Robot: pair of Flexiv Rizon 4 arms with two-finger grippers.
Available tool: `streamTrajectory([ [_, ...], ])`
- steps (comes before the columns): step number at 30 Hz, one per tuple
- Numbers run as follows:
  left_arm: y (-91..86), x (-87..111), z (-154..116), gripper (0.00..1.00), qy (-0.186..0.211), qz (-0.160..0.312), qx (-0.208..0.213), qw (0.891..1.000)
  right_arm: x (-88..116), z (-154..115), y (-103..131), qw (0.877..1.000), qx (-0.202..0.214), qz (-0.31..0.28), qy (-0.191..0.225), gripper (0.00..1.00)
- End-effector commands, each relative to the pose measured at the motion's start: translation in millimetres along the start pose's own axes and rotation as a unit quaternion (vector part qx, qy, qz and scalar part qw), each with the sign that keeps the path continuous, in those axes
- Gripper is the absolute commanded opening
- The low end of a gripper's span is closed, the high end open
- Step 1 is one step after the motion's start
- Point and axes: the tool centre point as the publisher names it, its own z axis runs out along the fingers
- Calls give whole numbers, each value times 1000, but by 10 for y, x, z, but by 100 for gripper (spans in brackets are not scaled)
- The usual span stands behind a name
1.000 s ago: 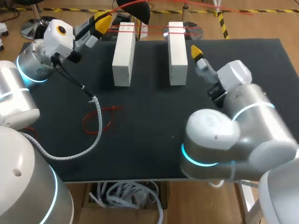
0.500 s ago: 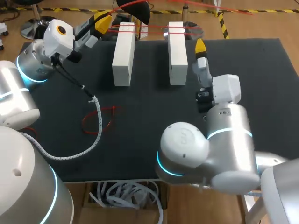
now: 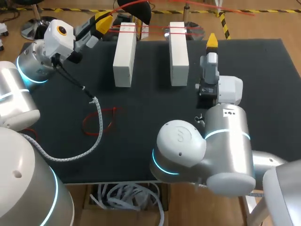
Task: Grab the tape and strap the tape.
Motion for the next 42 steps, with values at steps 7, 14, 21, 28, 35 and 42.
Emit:
streamTrajectory([
  [7,3,7,-3,0,-1,1,1,1000,328,-94,97,1000,-11,13,-7,100],
  [14,3,7,-3,0,-1,1,1,1000,560,-63,126,1000,-7,26,5,100],
  [21,3,7,-3,0,-1,1,1,1000,763,-22,144,999,-3,32,14,100],
  [28,3,7,-3,0,-1,1,1,1000,888,14,166,999,0,37,24,100],
  [35,3,7,-3,0,-1,1,1,1000,976,159,219,999,-3,36,29,100],
  [42,3,7,-3,0,-1,1,1,1000,1027,286,234,998,0,50,34,40],
])
